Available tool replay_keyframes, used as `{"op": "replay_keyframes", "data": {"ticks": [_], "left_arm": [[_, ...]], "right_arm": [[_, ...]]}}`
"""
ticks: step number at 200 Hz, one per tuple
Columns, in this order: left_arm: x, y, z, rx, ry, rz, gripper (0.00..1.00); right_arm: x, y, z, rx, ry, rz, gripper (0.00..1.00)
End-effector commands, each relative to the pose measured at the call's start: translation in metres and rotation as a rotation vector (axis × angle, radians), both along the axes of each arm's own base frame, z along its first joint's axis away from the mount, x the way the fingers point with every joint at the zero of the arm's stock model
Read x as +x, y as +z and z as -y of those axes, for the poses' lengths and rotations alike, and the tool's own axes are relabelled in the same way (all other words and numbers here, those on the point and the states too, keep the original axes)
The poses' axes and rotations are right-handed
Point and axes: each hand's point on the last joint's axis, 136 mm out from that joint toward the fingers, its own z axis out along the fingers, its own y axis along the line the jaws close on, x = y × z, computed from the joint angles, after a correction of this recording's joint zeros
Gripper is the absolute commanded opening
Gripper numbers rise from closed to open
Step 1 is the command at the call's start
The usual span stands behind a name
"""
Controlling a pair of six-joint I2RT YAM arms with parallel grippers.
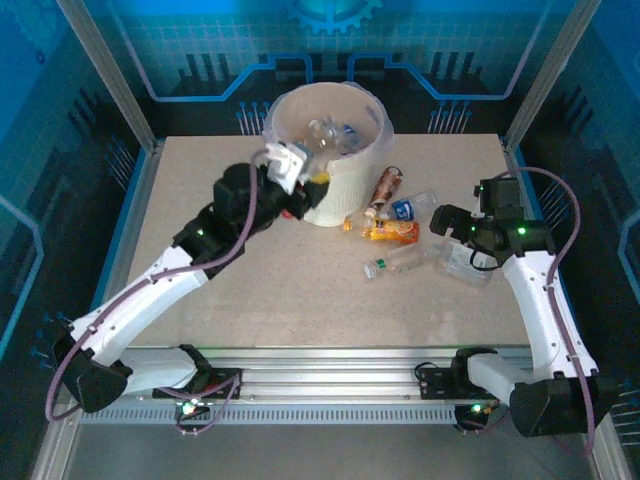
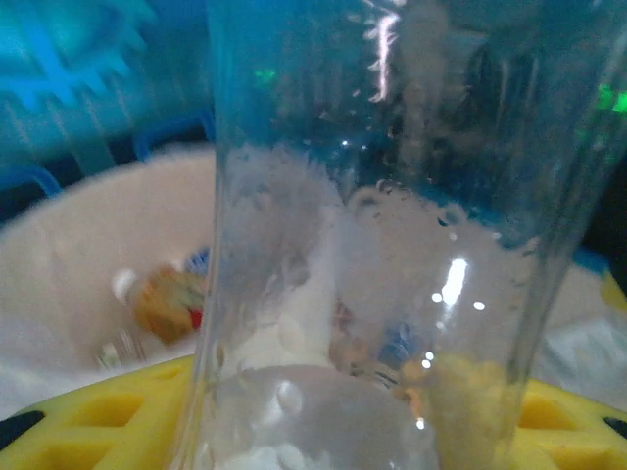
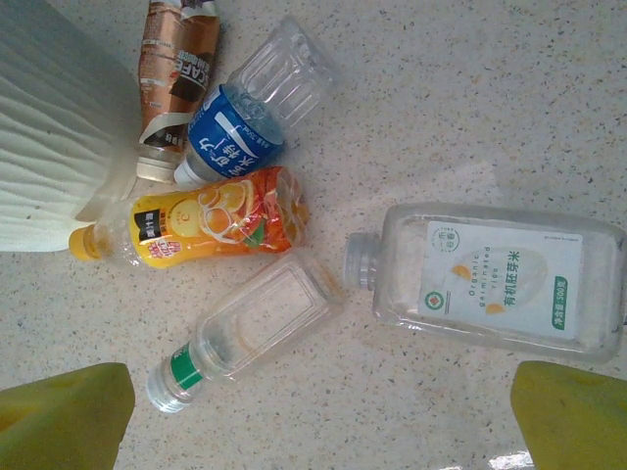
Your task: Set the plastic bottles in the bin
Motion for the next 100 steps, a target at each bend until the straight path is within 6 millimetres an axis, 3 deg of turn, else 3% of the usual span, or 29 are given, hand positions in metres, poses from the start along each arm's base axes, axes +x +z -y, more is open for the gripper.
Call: {"op": "replay_keyframes", "data": {"ticks": [1,45,72,100], "left_arm": [[0.016,0.067,-0.006,-0.198,-0.009,0.135,0.45],[0.073,0.111,-0.018,-0.283,0.05,0.245,0.45],[0.112,0.118,-0.023,-0.303,0.068,0.257,0.45],[0.145,0.11,-0.024,-0.311,0.068,0.229,0.45]], "right_arm": [[-0.003,0.004,0.007,-0.012,-0.024,0.025,1.0],[-0.003,0.007,0.002,0.004,-0.003,0.054,1.0],[-0.004,0.007,0.0,0.004,0.003,0.058,1.0],[-0.005,0.006,-0.001,0.006,0.003,0.052,1.0]]}}
